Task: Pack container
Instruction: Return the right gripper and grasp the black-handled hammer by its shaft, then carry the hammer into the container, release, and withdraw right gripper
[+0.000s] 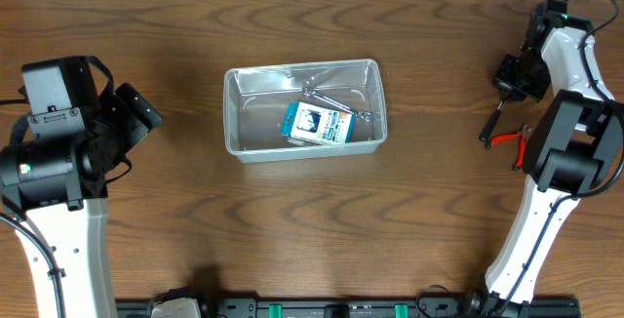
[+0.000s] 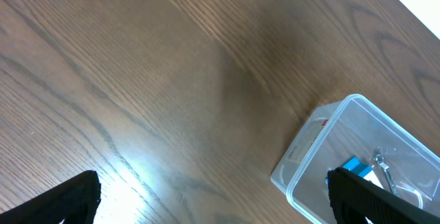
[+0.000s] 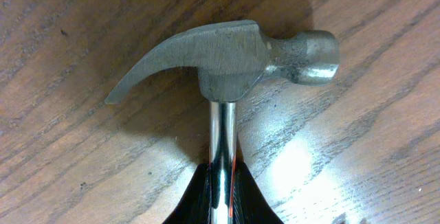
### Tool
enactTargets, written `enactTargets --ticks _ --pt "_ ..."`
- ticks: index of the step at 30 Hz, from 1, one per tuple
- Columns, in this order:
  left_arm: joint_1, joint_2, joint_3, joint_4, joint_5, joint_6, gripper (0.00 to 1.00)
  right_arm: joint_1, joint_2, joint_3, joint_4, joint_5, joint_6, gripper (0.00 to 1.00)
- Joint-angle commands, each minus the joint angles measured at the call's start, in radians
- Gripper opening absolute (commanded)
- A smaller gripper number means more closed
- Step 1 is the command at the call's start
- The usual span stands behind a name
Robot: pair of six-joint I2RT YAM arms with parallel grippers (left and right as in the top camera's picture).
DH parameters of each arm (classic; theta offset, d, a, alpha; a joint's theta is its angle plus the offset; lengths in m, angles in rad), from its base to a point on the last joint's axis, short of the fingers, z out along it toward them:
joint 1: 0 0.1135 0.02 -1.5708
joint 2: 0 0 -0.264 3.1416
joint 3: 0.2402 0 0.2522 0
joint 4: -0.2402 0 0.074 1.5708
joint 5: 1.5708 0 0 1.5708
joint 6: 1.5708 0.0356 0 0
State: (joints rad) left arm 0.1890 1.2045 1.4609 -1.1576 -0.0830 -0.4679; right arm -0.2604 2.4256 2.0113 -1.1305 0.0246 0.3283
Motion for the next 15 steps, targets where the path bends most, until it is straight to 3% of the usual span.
enactTargets --ticks 1,8,15 --pt "0.004 0.004 -0.002 -0.005 -0.015 -0.001 0.98 0.017 -0.001 -0.038 -0.015 -0.006 -0.026 0.01" --pt "0.004 0.004 -0.002 -0.005 -0.015 -0.001 0.98 0.127 -0.221 -0.024 0.002 -0.008 -0.225 0.01" --pt "0.004 0.004 -0.002 -0.005 -0.015 0.0 0.98 0.38 -0.444 -0.023 0.007 -0.007 -0.556 0.01"
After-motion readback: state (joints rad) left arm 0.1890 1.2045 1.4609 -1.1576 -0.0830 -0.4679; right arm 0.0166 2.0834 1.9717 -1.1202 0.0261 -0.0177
